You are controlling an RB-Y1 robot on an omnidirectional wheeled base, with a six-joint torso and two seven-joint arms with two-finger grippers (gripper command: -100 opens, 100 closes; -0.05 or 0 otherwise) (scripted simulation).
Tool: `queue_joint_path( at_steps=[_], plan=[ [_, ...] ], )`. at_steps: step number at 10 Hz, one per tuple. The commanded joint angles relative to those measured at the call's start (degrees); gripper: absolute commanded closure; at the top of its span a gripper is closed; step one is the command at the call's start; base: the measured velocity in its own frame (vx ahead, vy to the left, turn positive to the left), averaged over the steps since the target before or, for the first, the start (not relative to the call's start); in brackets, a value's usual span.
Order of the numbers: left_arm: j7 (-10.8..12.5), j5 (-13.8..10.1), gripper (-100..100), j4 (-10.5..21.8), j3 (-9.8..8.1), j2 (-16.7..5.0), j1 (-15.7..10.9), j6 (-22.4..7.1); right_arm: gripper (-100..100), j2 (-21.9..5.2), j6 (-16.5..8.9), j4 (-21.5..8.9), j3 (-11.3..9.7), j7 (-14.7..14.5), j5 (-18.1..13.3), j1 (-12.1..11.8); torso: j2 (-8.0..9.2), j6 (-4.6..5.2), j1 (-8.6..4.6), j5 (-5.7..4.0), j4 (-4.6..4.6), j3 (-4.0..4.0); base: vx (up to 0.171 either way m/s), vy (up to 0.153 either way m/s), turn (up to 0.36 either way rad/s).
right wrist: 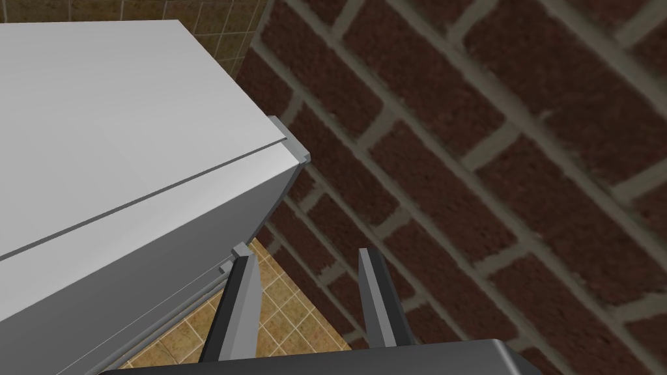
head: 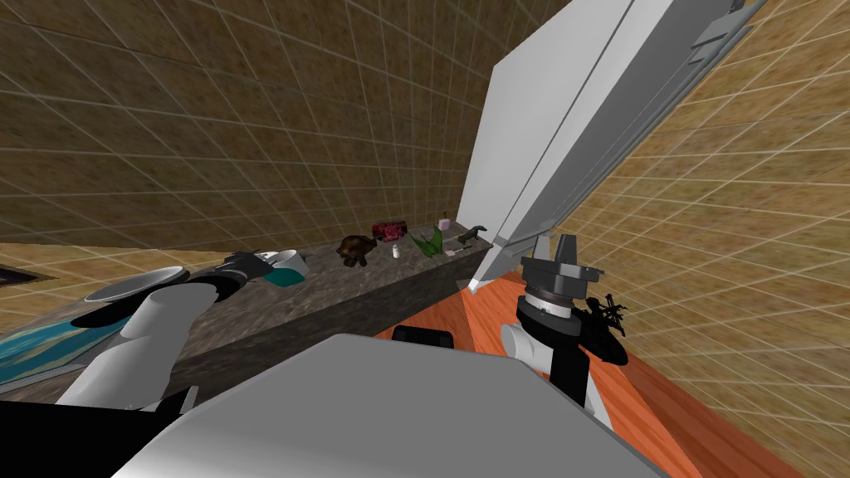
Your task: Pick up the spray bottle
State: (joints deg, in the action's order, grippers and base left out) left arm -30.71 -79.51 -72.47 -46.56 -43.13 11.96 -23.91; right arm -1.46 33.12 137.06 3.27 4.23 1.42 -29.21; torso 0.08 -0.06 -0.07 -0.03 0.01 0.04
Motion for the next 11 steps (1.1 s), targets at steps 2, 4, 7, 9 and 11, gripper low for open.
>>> queue_joint_path(
  at_steps=[2, 4, 7, 9, 11],
  plan=[
    [-0.07, 0.03, 100, -0.04, -0.03, -0.08, 0.00, 0.02, 0, 0.00, 0.00, 0.00, 0.00, 0.00, 0.00, 0.00, 0.03, 0.01, 0.03, 0.07, 0.00, 0.02, 0.000, 0.000, 0.000],
    [-0.05, 0.02, 100, -0.04, -0.04, -0.07, -0.02, 0.05, 0, 0.00, 0.00, 0.00, 0.00, 0.00, 0.00, 0.00, 0.03, 0.01, 0.06, 0.08, -0.01, 0.01, 0.000, 0.000, 0.000],
    [4.91, 5.03, 100, -4.09, 1.32, 1.56, 0.44, -0.68, 0, -0.01, 0.00, 0.00, 0.01, 0.00, 0.00, 0.00, 0.06, 0.00, 0.20, 0.09, -0.01, 0.02, -0.009, 0.040, 0.035],
    [7.40, 7.49, 100, -6.52, 2.91, 3.12, 0.77, -1.32, 0, 0.00, 0.00, 0.00, 0.00, 0.00, 0.00, 0.00, 0.06, 0.04, 0.21, 0.11, -0.02, 0.02, -0.014, 0.047, 0.020],
    [9.00, 9.28, 100, -7.93, 2.91, 3.12, 0.77, -1.32, 0, -0.01, 0.00, 0.00, 0.00, 0.00, 0.00, 0.00, 0.05, 0.08, 0.26, 0.19, -0.05, 0.00, -0.015, 0.046, 0.018]
  ],
)
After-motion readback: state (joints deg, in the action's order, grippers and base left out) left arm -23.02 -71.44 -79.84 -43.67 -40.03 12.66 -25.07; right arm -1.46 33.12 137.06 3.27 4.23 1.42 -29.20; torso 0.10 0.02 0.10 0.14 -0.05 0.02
